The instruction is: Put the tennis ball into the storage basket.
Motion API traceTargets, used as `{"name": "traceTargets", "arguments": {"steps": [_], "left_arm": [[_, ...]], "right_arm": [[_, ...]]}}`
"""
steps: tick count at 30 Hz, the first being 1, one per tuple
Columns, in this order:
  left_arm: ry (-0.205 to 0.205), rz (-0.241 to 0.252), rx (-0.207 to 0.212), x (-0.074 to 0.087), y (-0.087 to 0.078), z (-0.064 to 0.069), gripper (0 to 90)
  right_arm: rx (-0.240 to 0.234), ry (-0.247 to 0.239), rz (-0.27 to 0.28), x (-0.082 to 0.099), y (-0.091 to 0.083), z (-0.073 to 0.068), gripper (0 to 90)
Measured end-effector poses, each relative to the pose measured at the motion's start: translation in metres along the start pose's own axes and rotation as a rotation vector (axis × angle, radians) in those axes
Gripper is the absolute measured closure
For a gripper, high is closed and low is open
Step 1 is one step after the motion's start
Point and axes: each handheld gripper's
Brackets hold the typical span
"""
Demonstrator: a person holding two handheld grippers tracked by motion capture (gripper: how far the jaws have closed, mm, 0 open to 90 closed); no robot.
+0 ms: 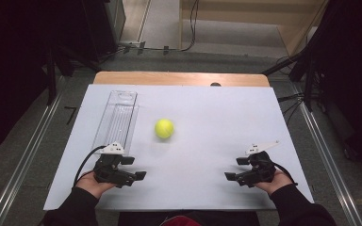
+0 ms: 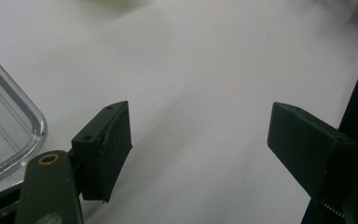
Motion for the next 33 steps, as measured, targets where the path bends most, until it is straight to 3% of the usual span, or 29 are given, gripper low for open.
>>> {"name": "traceTargets", "arguments": {"steps": [21,33], "left_arm": [[0.003,0.005,0.003,0.000,0.000,0.000,22.2],[-0.027,0.030,0.007,-0.010,-0.002,0.004,22.2]], "right_arm": [[-0.013,-0.007,0.001,0.000,0.000,-0.001,15.7],[-0.011,-0.004,-0.002,0.000,0.000,-0.001,15.7]]}}
Point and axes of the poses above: each handheld gripper's, and its own axes: y roughly forward along the jaws, x roughly out of its underside, z roughly to its right, and after that the axes turned 14 degrees about -z, right-handed
